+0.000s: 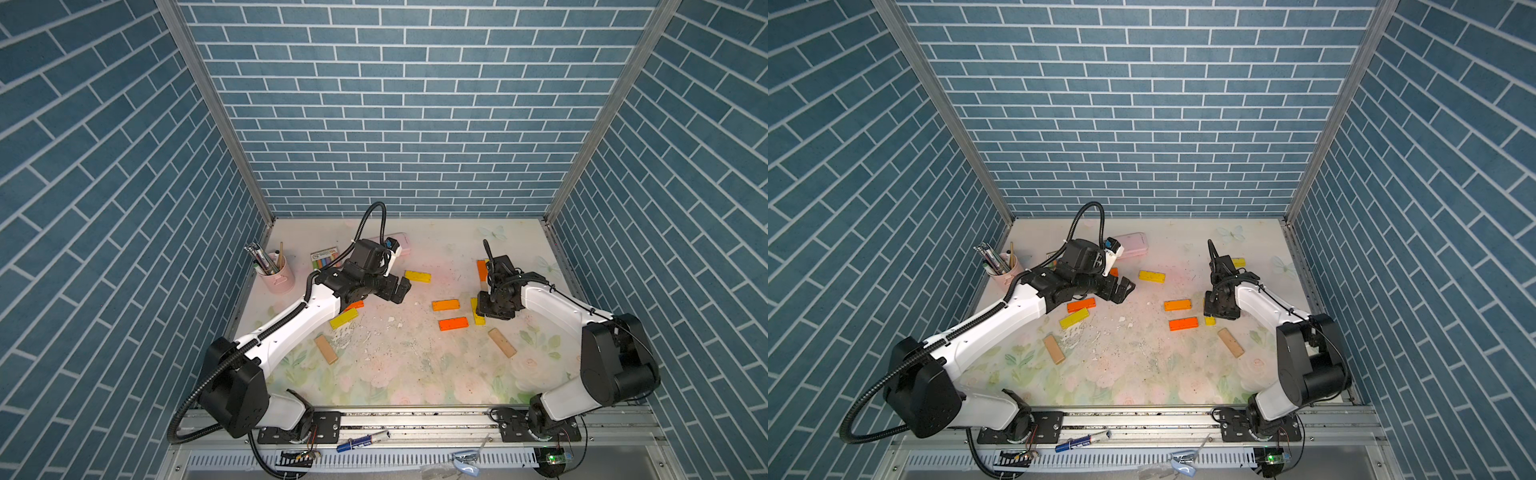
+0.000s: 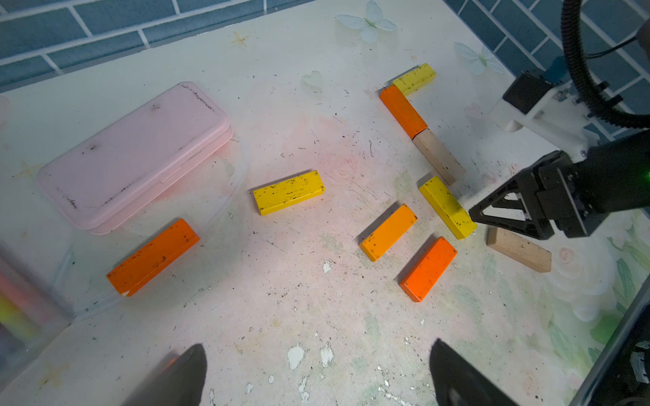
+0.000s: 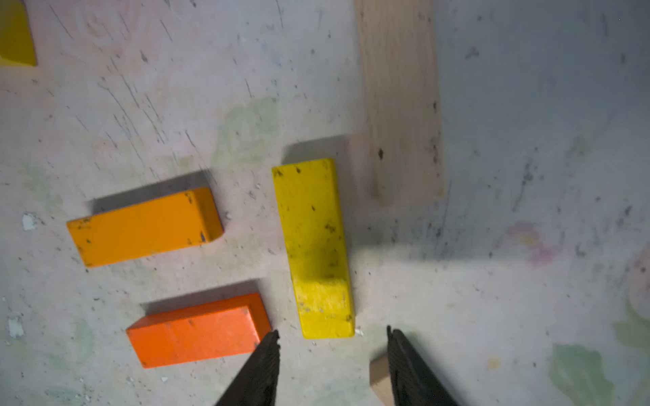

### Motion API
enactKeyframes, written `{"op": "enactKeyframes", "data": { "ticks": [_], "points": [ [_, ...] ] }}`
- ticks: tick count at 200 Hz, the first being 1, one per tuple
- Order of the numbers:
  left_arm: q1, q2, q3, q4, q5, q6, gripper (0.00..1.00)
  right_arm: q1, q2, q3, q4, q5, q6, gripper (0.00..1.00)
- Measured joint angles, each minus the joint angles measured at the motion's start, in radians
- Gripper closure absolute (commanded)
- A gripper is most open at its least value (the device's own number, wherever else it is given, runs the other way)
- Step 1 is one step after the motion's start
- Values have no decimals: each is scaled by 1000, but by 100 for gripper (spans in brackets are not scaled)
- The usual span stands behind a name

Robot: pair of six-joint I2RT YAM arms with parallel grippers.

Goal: Assemble the number 6 with building blocks
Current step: Pick up the building block from the center of the board.

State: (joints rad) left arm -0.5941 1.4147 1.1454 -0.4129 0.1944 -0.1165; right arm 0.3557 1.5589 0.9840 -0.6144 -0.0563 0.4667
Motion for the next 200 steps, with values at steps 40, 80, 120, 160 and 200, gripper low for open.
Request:
{"op": "enactKeyframes", "data": {
  "ticks": [40,80,120,160,200],
  "points": [
    [0,0,0,0,-3,0,1,1,85,61,17,0,-2,49],
    [0,0,0,0,-11,1,1,3,129,67,18,0,-3,51],
    [0,0,0,0,-11,0,1,9,142,67,25,0,-2,52],
    [0,0,0,0,-11,1,1,16,186,67,36,0,-1,63],
    [0,0,0,0,-16,1,1,24,192,84,16,7,0,80]
  ]
}}
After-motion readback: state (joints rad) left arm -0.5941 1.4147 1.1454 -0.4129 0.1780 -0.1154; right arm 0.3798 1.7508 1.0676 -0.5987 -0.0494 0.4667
